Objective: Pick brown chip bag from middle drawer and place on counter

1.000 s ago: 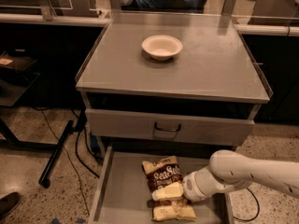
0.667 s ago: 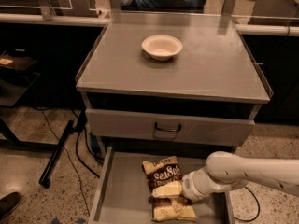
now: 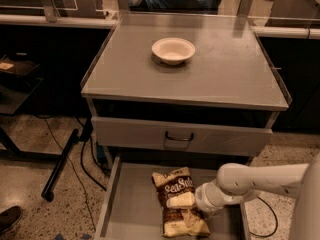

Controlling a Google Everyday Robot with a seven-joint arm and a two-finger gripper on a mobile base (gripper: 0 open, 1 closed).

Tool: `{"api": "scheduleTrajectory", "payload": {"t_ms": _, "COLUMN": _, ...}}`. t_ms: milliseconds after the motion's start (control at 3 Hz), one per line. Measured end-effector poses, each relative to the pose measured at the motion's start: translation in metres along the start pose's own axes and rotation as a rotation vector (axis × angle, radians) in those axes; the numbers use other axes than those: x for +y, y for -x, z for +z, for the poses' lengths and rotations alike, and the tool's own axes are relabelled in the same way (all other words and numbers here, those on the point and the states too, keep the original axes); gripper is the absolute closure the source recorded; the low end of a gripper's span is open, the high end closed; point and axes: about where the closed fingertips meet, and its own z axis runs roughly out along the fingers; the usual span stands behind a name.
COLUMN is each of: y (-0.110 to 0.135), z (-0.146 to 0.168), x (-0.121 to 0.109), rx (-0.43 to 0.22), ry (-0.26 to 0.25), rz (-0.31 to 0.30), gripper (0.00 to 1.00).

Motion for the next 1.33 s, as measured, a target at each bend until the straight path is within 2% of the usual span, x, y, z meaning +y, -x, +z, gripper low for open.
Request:
{"api": "scheduleTrajectory", "payload": {"t_ms": 333, "y": 0.0, "z": 0.019, "x": -0.007, "rx": 0.023, "ry": -0.01, "rz": 0.023, "gripper": 0.0}}
{"api": "scheduleTrajectory", "payload": {"t_ms": 1000, "y": 0.006, "z": 0.05, "x": -0.012, "rx": 0.063, "ry": -0.018, "rz": 0.03, "gripper": 0.0}}
{"api": "scheduleTrajectory", "payload": {"t_ms": 1333, "y": 0.007, "z": 0.052, "x": -0.012, "rx": 0.066, "ry": -0.017, "rz": 0.031, "gripper": 0.14}}
